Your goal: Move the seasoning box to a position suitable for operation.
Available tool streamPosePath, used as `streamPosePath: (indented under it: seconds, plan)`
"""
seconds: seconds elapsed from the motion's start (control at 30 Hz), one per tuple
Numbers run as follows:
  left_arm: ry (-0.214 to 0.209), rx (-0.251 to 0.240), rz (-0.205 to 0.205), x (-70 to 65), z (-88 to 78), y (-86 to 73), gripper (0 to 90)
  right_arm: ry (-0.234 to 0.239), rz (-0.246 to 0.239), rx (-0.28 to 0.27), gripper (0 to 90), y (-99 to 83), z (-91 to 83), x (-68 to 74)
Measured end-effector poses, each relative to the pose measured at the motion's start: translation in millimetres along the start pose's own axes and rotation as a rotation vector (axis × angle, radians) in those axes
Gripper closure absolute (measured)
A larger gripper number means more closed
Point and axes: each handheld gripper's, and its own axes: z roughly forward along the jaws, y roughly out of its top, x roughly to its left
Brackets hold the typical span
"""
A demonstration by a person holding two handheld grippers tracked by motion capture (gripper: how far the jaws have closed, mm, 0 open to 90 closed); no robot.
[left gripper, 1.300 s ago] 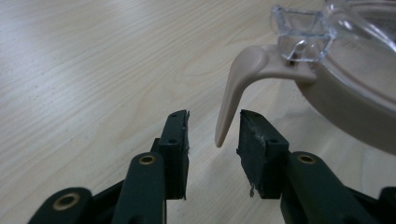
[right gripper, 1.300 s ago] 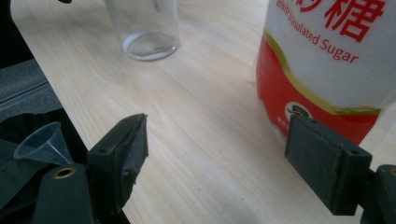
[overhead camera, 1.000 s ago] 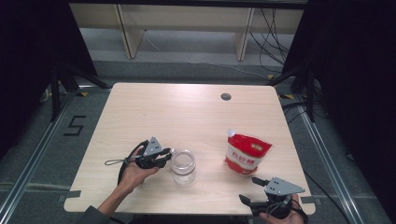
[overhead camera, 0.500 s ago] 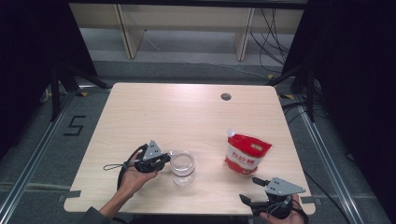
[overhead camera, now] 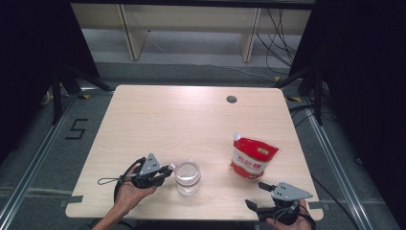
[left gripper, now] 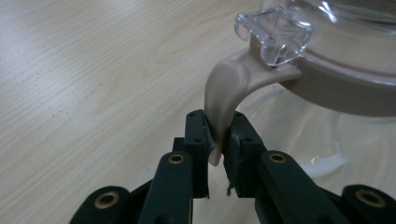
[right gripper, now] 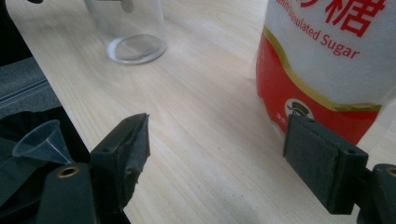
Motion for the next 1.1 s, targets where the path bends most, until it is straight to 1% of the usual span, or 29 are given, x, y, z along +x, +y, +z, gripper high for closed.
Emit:
streamPosePath:
  seconds: [0.03,0.07,0.13,0.17,0.2,0.23,0.27,0.3,0.33,0.37,0.43,0.47,0.5,0.53,0.57,0.63,0.67,0.7,0.73,0.77,0.8,0.83,0.87,0.9,0.93,0.97,1.03,1.07,1.1]
  plan:
    - [-0.007,-0.009,-0.004,-2.2,-0.7,-1.1,78.6,0.002,-0.002,0.0,23.8,0.0,0.2,0.0]
    - [-0.007,0.002,-0.002,-4.1,-3.0,-1.4,78.2,0.001,0.0,0.001,23.8,0.0,0.2,0.0]
    - [-0.028,0.003,0.002,-8.2,-6.7,-3.7,76.9,0.0,0.0,0.0,23.8,0.0,0.2,-0.1]
    - [-0.028,0.003,0.002,-8.2,-6.7,-3.7,76.3,0.0,0.0,0.0,23.8,0.0,0.2,-0.1]
    - [-0.042,-0.005,0.014,-10.6,-8.7,-4.7,76.2,0.003,-0.001,0.0,23.7,0.0,0.4,0.0]
    - [-0.042,-0.005,0.014,-10.6,-8.7,-4.7,76.0,0.003,-0.001,0.0,23.7,0.0,0.4,0.0]
    - [-0.042,-0.006,0.0,-13.1,-9.6,-6.0,76.0,0.004,-0.002,0.0,23.7,0.1,0.5,0.2]
    - [-0.054,0.005,0.006,-13.7,-11.1,-6.5,75.6,0.005,0.001,0.002,23.8,0.1,0.5,0.4]
    - [-0.069,-0.01,-0.01,-16.7,-11.2,-7.3,74.3,-0.001,-0.007,-0.003,23.8,0.0,0.5,-0.1]
    - [-0.079,0.004,0.012,-15.9,-12.3,-7.6,74.3,-0.001,-0.007,-0.003,23.8,0.0,0.5,-0.1]
    - [-0.091,-0.007,-0.002,-20.1,-12.4,-8.6,73.1,0.001,-0.004,-0.005,23.8,0.1,0.5,-0.2]
    - [-0.095,0.001,0.018,-20.4,-13.3,-8.3,73.2,0.021,0.013,0.005,23.7,-0.4,1.4,0.4]
    - [-0.097,0.016,0.019,-21.2,-14.3,-7.8,73.2,0.021,0.013,0.005,23.7,-0.4,1.4,0.4]
    - [-0.103,0.005,0.027,-21.8,-13.2,-7.7,73.4,0.021,0.009,0.004,23.8,-0.4,1.6,0.0]
    - [-0.109,0.016,0.013,-23.6,-13.2,-7.6,73.5,0.025,0.008,0.004,23.7,-0.4,1.8,-0.1]
    - [-0.113,0.012,0.031,-25.2,-11.8,-6.9,74.1,0.031,-0.002,0.002,23.8,-0.2,2.3,-0.2]
    - [-0.094,0.024,0.051,-25.0,-11.8,-6.1,74.1,0.031,-0.002,0.002,23.8,-0.2,2.3,-0.2]
    - [-0.1,0.02,0.041,-26.2,-11.2,-5.5,74.3,0.022,0.004,0.005,23.8,-0.3,1.2,0.4]
    - [-0.105,0.031,0.039,-25.8,-11.2,-4.6,74.3,0.032,0.013,-0.001,23.8,-0.5,2.0,0.6]
    - [-0.109,0.021,0.037,-25.6,-10.0,-4.8,74.3,0.022,0.008,0.005,23.8,-0.6,1.3,-0.1]
    - [-0.101,0.026,0.039,-24.9,-9.4,-4.4,74.4,0.014,0.028,0.008,23.8,-1.0,0.5,1.8]
    - [-0.103,0.029,0.037,-25.8,-9.3,-3.4,74.4,0.014,0.009,0.0,23.8,-1.4,1.4,0.1]
    - [-0.107,0.016,0.027,-26.9,-7.6,-3.6,74.4,0.024,0.009,-0.004,23.8,-1.9,2.0,-0.6]
    - [-0.106,0.024,0.036,-27.0,-6.9,-2.6,74.3,0.02,0.011,0.002,23.7,-1.8,1.7,-0.6]
    - [-0.106,0.013,0.021,-29.3,-5.6,-2.0,74.3,0.02,0.009,0.001,23.8,-1.8,1.5,-0.8]
    - [-0.116,0.018,0.024,-29.5,-4.7,-1.2,74.2,0.02,0.006,0.0,23.7,-1.8,1.4,-0.8]
    - [-0.116,0.012,0.031,-31.1,-2.4,-0.3,74.0,0.03,0.005,-0.008,23.8,-2.0,2.4,-0.5]
    - [-0.126,0.001,0.022,-34.6,0.2,1.2,73.8,0.033,-0.002,0.01,23.7,-1.4,2.1,-0.6]
    - [-0.124,0.013,0.036,-34.5,0.6,2.1,73.8,0.031,-0.001,0.012,23.8,-1.5,2.1,0.0]
